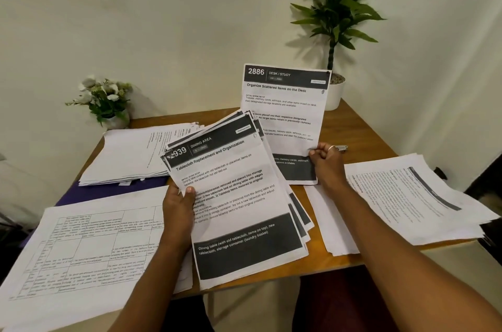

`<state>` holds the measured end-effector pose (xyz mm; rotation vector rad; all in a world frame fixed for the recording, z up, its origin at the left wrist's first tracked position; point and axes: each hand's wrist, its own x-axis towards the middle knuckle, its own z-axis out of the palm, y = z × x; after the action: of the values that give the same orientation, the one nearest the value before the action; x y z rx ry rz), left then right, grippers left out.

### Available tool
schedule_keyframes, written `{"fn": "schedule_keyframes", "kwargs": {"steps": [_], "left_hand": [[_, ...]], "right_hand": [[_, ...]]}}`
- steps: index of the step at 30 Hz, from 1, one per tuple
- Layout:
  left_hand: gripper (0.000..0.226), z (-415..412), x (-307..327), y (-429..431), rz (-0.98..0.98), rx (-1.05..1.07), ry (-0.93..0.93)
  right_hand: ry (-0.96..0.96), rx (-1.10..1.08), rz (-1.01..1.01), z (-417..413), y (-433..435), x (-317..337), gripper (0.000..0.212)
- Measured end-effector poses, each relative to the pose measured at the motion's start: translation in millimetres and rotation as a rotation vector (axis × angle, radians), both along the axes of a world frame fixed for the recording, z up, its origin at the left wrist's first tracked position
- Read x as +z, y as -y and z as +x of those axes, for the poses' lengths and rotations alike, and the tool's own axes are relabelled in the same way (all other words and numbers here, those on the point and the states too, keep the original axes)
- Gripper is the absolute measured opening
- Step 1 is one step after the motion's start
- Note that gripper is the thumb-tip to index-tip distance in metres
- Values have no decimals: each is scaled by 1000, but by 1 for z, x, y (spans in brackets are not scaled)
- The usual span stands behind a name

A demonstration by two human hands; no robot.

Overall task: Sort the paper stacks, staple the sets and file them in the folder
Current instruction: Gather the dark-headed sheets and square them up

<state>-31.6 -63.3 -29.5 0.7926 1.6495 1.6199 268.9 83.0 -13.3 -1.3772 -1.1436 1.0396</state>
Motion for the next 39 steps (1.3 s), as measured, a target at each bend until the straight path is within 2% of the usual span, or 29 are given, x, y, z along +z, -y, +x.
{"fn": "schedule_keyframes", "kwargs": {"steps": [5, 10, 14, 19, 25, 28, 31, 34, 36, 39], "left_hand": [[36, 1, 1, 1, 4, -3, -6], [36, 2, 2, 2, 4, 9, -18], [31, 4, 5, 2, 12, 20, -1], [30, 8, 6, 2, 25, 14, -24], [31, 3, -1, -1, 6, -23, -5], [45, 4, 2, -7, -40, -57, 16], [66, 9, 12, -15, -81, -70, -25], [87, 22, 30, -20, -38, -108, -5], [81, 28, 45, -22, 19, -158, 40], [47, 35, 74, -21, 117, -198, 29]], "right_hand": [[6, 26, -8, 0, 4, 7, 14], [102, 118, -15, 1, 8, 15, 8], [129, 329, -122, 5, 12, 21, 13], [-41, 499, -245, 1, 21, 20, 17], [197, 830, -433, -10, 30, 30, 31], [88, 941, -566, -13, 34, 43, 37], [-46, 862, -636, -19, 35, 49, 35], [126, 703, -528, -32, 34, 48, 44], [240, 598, -398, -38, 34, 52, 46], [110, 492, -198, -38, 34, 67, 46]]}}
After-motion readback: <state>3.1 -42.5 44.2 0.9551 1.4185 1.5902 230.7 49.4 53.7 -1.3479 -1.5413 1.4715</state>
